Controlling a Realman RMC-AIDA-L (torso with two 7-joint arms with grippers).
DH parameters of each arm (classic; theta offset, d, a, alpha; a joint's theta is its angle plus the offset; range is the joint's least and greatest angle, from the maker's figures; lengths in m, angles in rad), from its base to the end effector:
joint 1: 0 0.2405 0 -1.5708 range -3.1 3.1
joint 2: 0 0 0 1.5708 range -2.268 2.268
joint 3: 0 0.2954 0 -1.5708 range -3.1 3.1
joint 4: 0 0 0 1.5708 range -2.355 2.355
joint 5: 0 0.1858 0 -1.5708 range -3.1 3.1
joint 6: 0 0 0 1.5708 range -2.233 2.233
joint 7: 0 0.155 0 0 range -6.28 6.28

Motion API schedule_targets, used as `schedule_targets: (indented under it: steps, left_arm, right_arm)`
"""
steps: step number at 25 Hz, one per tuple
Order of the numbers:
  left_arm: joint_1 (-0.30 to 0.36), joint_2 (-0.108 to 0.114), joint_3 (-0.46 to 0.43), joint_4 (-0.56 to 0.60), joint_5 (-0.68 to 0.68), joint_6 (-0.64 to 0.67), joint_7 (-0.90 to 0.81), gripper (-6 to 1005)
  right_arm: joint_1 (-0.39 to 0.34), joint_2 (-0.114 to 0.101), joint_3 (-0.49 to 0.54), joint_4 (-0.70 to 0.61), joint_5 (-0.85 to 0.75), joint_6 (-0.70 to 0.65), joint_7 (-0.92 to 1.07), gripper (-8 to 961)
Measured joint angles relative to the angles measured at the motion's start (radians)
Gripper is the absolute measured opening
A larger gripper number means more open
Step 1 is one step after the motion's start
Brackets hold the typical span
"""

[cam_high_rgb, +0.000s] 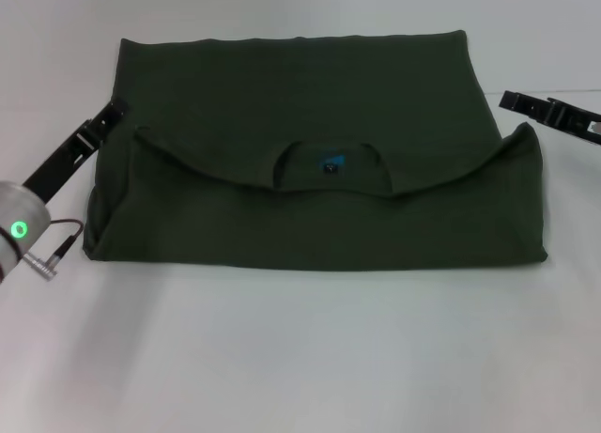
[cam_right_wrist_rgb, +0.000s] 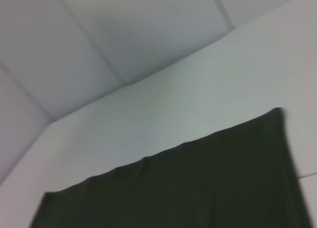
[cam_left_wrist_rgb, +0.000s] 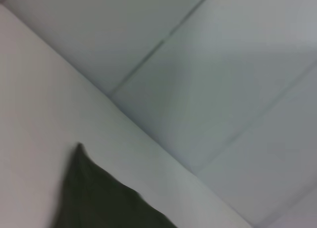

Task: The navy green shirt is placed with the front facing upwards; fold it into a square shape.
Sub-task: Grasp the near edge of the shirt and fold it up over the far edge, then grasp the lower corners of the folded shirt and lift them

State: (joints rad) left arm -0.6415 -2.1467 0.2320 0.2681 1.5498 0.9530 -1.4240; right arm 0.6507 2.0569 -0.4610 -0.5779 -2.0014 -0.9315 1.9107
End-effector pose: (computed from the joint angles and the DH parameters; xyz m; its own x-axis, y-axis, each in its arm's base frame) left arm -0.3120 0.4082 -0.0274 0.0321 0.3188 0.9473 0.9903 -0.1384 0.0131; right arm 0.3186 0.4305 0.0218 0.2949 -0.5368 -0.7905 -0.9550 -0.1942 -0.2244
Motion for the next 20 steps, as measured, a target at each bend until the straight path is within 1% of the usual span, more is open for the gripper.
schedule_targets:
  steps: [2, 4, 5, 6, 8, 9, 12, 13, 15, 17, 20]
  left_arm:
    - [0.043, 0.005, 0.111, 0.057, 0.001, 0.062, -0.089, 666]
    - [0.099, 0.013, 0.235, 0.15, 0.025, 0.134, -0.215, 740]
    - [0.123, 0.016, 0.274, 0.195, 0.053, 0.161, -0.284, 777]
    - [0.146, 0.022, 0.301, 0.256, 0.11, 0.19, -0.38, 813]
    - [0.163, 0.035, 0.313, 0.327, 0.228, 0.227, -0.523, 887]
    - [0.163, 0.046, 0.31, 0.366, 0.331, 0.254, -0.614, 887]
    - [0.146, 0.067, 0.299, 0.424, 0.515, 0.294, -0.728, 888]
    - [0.138, 0.072, 0.296, 0.435, 0.551, 0.298, -0.75, 889]
    - [0.118, 0.082, 0.293, 0.452, 0.62, 0.302, -0.784, 890]
    - [0.091, 0.092, 0.294, 0.458, 0.69, 0.292, -0.806, 890]
    - [0.069, 0.096, 0.307, 0.459, 0.722, 0.265, -0.814, 891]
  right_arm:
    - [-0.017, -0.017, 0.0, -0.002, 0.0, -0.065, 0.01, 576]
    - [-0.039, -0.038, -0.005, -0.002, -0.004, -0.131, 0.035, 646]
    - [-0.053, -0.048, -0.008, -0.002, -0.007, -0.159, 0.05, 681]
    - [-0.064, -0.057, -0.011, -0.002, -0.009, -0.187, 0.063, 716]
    - [-0.094, -0.077, -0.015, -0.003, -0.011, -0.242, 0.089, 786]
    - [-0.108, -0.085, -0.016, -0.003, -0.011, -0.265, 0.097, 815]
    - [-0.147, -0.103, -0.017, -0.005, -0.011, -0.309, 0.105, 902]
    - [-0.156, -0.106, -0.017, -0.005, -0.011, -0.316, 0.105, 931]
    - [-0.172, -0.111, -0.017, -0.006, -0.011, -0.329, 0.105, 931]
    - [-0.182, -0.11, -0.016, -0.006, -0.011, -0.334, 0.102, 930]
    - [-0.188, -0.107, -0.016, -0.006, -0.011, -0.339, 0.098, 930]
